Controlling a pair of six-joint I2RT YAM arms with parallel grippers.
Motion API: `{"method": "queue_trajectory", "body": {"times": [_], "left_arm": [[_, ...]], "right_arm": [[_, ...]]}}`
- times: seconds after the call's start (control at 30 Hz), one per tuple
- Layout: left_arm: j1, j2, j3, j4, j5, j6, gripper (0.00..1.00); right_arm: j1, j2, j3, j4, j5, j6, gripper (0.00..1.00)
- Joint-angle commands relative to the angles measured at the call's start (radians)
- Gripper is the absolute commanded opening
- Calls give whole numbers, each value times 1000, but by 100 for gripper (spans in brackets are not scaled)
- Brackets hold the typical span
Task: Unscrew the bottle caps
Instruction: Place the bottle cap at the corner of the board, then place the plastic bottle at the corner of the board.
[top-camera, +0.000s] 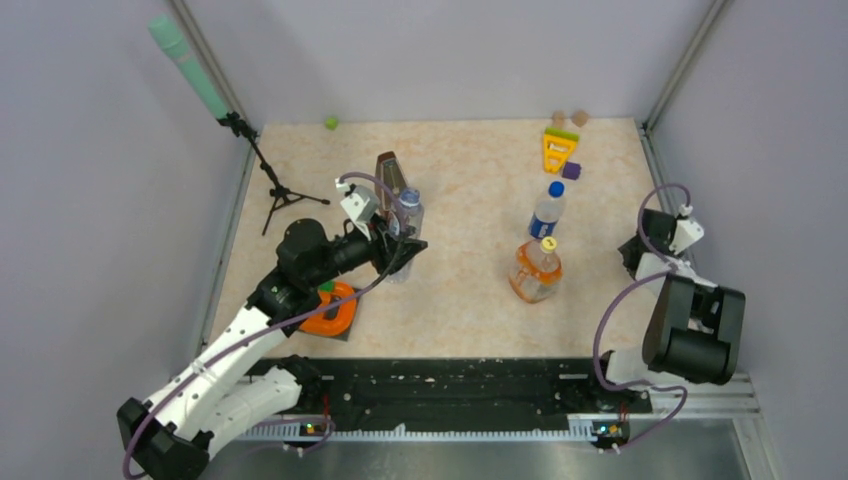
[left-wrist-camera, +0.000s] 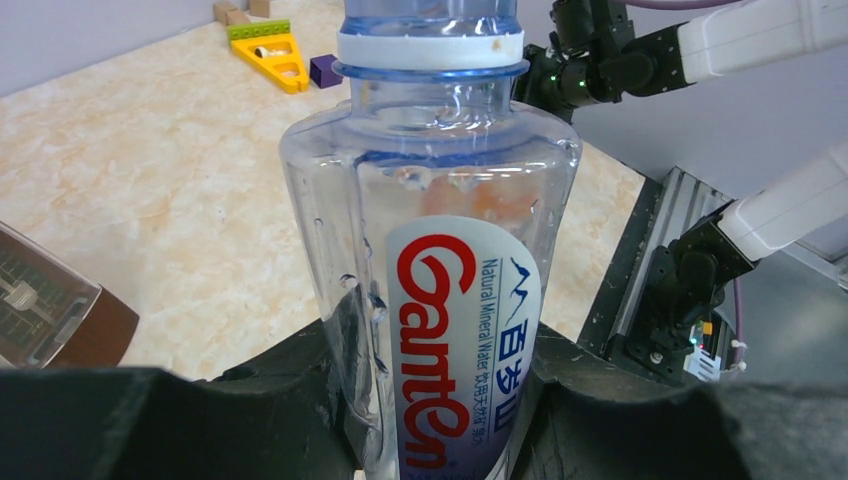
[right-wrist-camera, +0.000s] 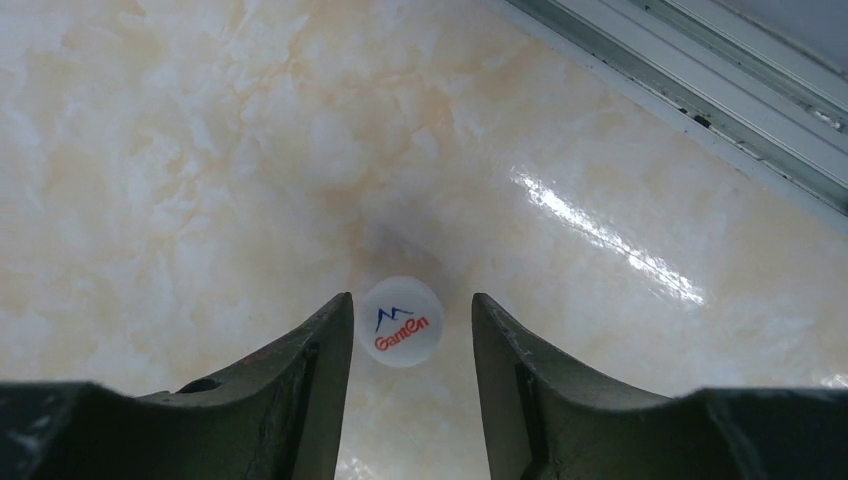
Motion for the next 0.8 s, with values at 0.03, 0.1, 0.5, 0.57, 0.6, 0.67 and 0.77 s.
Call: {"method": "queue_trajectory", "body": {"times": [0.03, 0.1, 0.5, 0.57, 0.6, 0.67, 0.77], "left_arm": [[0, 19, -2, 51, 19, 9, 1], [0, 36, 0, 56, 27, 20, 1], [-1, 89, -14, 190, 206, -2, 5], [-2, 106, -8, 213, 245, -16, 6], [-2, 115, -2, 217, 262, -21, 6], [-4, 133, 5, 223, 301, -25, 6], [-5, 157, 6, 233, 313, -33, 8]], "right_arm": [[7, -238, 66, -152, -26, -10, 47], [8, -384, 64, -163, -51, -22, 49], [120, -644, 294, 19, -1228, 4, 58], [201, -584, 348, 32, -1369, 0, 62], [252, -576, 360, 43, -1386, -7, 63], [357, -572, 363, 87, -1389, -5, 67], [475, -537, 389, 108, -1393, 11, 66]]}}
